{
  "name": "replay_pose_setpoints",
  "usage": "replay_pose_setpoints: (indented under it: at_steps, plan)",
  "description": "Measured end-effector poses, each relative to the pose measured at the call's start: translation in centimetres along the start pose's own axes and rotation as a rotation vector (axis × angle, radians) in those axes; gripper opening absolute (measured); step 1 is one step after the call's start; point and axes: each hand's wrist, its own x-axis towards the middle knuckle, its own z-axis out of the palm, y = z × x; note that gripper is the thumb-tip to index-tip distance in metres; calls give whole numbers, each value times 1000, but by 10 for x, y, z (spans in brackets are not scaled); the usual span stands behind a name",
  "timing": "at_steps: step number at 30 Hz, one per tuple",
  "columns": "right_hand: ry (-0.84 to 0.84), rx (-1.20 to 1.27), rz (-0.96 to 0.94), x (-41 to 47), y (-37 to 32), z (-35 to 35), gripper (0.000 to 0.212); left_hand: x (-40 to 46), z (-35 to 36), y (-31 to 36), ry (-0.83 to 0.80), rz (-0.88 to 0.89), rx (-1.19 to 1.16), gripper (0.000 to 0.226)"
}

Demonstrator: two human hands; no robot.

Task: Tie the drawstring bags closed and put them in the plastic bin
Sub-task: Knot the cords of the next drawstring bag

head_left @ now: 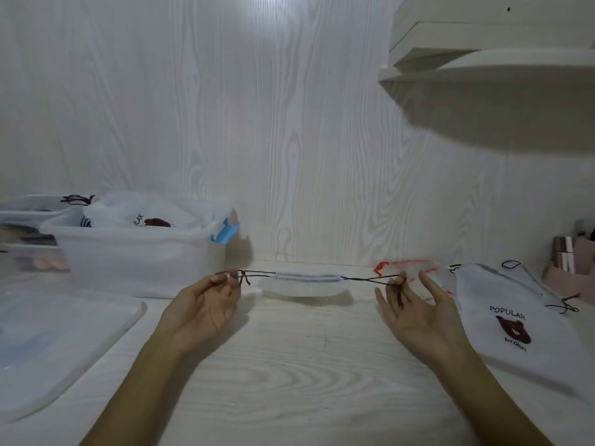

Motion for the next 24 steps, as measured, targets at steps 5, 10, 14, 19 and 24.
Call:
replay_pose_setpoints:
  at_steps: [5, 10, 14, 19, 24]
  plan:
    - [72, -13, -51, 2, 0, 1, 49, -4, 4, -4, 153, 23, -7, 22]
    - [139, -162, -176, -1, -17, -2, 61, -8, 0, -2, 345, 36, 220, 43]
    - [216, -133, -221, -3, -27, -6, 30, -13, -7, 4, 300, 128, -30, 41]
    - [324, -103, -258, -4, -33, -16, 25, -13, -9, 2, 433, 281, -303, 49]
    - [365, -99, -260, -4, -33, -14, 29, -12, -7, -5, 518, 429, -378, 25]
